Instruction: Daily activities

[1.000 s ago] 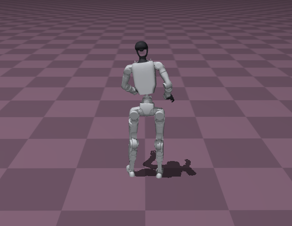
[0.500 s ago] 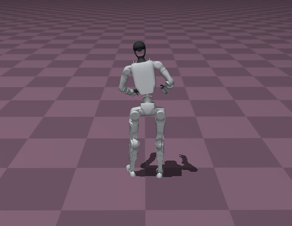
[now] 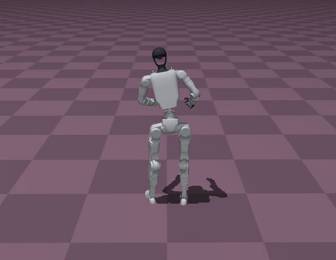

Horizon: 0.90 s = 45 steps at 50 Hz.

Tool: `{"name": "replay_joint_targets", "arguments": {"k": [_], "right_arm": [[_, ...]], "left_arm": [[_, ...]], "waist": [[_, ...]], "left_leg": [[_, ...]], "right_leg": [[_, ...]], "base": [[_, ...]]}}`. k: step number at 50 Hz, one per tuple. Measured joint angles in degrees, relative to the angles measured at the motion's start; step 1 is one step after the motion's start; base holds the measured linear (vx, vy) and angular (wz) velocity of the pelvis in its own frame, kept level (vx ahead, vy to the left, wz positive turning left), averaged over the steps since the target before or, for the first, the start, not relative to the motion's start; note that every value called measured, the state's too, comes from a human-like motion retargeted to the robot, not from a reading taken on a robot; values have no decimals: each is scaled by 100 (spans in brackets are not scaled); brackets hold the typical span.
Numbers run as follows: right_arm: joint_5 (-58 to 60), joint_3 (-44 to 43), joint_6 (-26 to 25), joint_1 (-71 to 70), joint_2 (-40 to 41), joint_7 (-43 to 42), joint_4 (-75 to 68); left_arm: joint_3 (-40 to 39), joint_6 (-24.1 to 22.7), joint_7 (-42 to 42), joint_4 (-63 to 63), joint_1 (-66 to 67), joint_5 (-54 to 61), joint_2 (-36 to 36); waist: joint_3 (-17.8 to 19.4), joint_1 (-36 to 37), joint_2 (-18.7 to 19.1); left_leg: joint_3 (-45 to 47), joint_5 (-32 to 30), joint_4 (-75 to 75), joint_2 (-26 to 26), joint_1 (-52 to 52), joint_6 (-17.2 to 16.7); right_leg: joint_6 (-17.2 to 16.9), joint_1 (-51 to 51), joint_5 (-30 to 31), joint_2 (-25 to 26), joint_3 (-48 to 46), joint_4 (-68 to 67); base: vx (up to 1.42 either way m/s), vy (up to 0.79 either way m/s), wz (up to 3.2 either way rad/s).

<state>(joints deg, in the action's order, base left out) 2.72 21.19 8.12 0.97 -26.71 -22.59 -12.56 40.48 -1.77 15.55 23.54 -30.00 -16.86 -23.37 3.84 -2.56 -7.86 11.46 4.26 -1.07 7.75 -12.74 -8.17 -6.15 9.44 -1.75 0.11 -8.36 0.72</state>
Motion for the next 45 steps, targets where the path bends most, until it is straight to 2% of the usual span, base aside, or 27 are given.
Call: {"name": "replay_joint_targets", "arguments": {"k": [10,18,20,22,23,29,33,40,43,45], "right_arm": [[-230,57,-73,-446,216,300,648],[-577,175,-23,-724,16,626,1265],[-630,133,26,-754,-74,602,1419],[-625,52,64,-815,-181,504,1526],[-605,19,91,-827,-221,447,1561],[-334,-180,236,-767,-342,-15,1512],[-336,-263,329,-565,-181,-192,1309],[-828,-406,371,7,312,166,938],[-1027,-540,384,311,506,463,899],[-1166,-680,402,419,599,688,924]], "left_arm": [[40,-17,-410,-352,274,223,96],[-266,-84,-651,-1064,581,467,-106],[-403,-113,-613,-1250,641,477,-169],[-552,-137,-564,-1390,643,481,-254],[-624,-151,-522,-1450,666,461,-288],[-924,-266,-328,-1601,847,421,-432],[-1025,-454,-312,-1595,1058,447,-473],[-1298,-634,-411,-1740,1567,456,-585],[-1503,-619,-456,-1887,1833,358,-667],[-1694,-583,-502,-1960,1951,275,-751]], "waist": [[-194,226,160],[-264,485,317],[-289,475,319],[-328,408,278],[-347,406,268],[-468,327,269],[-502,290,310],[-403,148,234],[-300,-63,167],[-265,-155,152]], "left_leg": [[-271,34,48,-89,114,105],[-556,-47,178,-156,50,76],[-184,0,299,-113,5,276],[439,287,556,-68,12,654],[484,408,735,-84,16,701],[483,1069,1802,-164,238,849],[320,1267,1602,-298,515,834],[469,1319,610,-507,783,985],[398,1156,388,-627,804,993],[396,1063,310,-640,744,1002]], "right_leg": [[121,-184,-97,-75,-199,-138],[289,-273,-161,-132,-437,-213],[302,-262,-145,-219,-567,-229],[301,-208,-131,-354,-702,-244],[303,-190,-121,-391,-721,-252],[363,-65,-97,-503,-790,-259],[362,40,-88,-489,-842,-287],[237,466,-119,-612,-861,-660],[-298,1005,-157,-651,-57,-758],[-386,1289,-293,-699,61,-1130]], "base": [[-1,3,22],[-3,-3,34],[-3,-6,69],[-4,-6,77],[-4,-5,54],[-6,-1,32],[-15,6,8],[-23,11,6],[-23,9,35],[-21,6,15]]}}
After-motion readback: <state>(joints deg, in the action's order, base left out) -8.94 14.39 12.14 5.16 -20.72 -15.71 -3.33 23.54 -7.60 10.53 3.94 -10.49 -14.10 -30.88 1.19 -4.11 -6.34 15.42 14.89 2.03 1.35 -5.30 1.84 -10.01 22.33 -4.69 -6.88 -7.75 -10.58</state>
